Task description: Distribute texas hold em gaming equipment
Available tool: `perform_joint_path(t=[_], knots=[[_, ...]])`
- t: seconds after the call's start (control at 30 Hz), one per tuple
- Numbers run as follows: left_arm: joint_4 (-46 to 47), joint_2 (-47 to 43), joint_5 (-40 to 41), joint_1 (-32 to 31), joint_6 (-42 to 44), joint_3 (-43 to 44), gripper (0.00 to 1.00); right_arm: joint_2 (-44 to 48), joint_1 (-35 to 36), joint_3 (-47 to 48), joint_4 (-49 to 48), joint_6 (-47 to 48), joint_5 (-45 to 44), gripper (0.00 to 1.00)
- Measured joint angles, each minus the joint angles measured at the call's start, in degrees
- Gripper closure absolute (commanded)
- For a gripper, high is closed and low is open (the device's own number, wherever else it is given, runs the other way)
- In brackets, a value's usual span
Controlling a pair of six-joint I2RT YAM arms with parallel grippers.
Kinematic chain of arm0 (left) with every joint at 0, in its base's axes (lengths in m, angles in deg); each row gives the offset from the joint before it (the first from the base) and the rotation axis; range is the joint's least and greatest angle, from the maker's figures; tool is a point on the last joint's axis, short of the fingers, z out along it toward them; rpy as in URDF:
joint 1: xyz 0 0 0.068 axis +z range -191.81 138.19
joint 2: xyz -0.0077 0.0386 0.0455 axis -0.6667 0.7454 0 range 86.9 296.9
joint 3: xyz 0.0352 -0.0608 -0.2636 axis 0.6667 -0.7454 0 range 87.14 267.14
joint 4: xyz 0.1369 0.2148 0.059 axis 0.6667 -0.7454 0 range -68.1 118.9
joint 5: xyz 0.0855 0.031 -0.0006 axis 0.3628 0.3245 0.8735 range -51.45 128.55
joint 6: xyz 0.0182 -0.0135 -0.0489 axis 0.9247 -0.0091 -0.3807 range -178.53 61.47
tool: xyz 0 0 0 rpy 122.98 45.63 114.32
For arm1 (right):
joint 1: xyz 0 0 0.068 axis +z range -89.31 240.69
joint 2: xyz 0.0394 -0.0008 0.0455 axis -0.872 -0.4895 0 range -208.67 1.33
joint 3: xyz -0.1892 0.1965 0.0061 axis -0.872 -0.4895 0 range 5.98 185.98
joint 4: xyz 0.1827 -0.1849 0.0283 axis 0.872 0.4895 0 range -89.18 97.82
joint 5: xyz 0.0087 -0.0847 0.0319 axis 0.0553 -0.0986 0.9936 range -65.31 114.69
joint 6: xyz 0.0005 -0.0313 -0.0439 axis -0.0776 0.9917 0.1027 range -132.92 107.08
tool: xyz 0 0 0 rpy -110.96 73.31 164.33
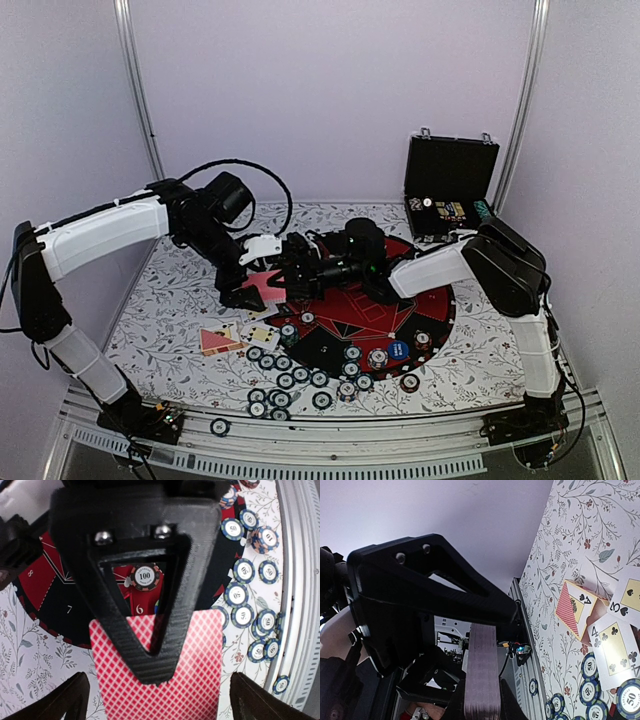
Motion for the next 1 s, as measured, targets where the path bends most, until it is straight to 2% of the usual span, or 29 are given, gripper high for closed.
perform_joint_path(t=[0.23, 0.4, 0.63, 0.73, 0.83, 1.0], knots=[[0.4, 0.0, -1.5, 0.1, 0.4, -1.0, 0.01, 0.1, 0.0, -0.1, -3.1, -2.1, 0.5, 0.93], [0.8, 0.0, -2.1, 0.2, 0.6, -1.1, 0.11, 0.1, 0.0, -0.1, -4.6, -3.3, 0.9, 0.93], [1.8, -0.6, -2.1, 0.2, 1.6, -1.7, 0.31, 0.1, 0.0, -0.1, -5.5, -4.6, 1.1, 0.93], [2.7, -1.3, -1.6, 0.2, 1.6, -2.5, 0.38, 0.1, -0.1, -0.1, -5.6, -4.6, 0.8, 0.86], [3.3, -1.6, -1.5, 0.3, 1.7, -2.9, 0.46, 0.2, -0.1, -0.1, -5.4, -4.5, 0.4, 0.76], [3.2, -1.6, -1.5, 0.3, 2.5, -3.0, 0.48, 0.5, -0.1, -0.1, -4.4, -4.2, 0.6, 0.57]])
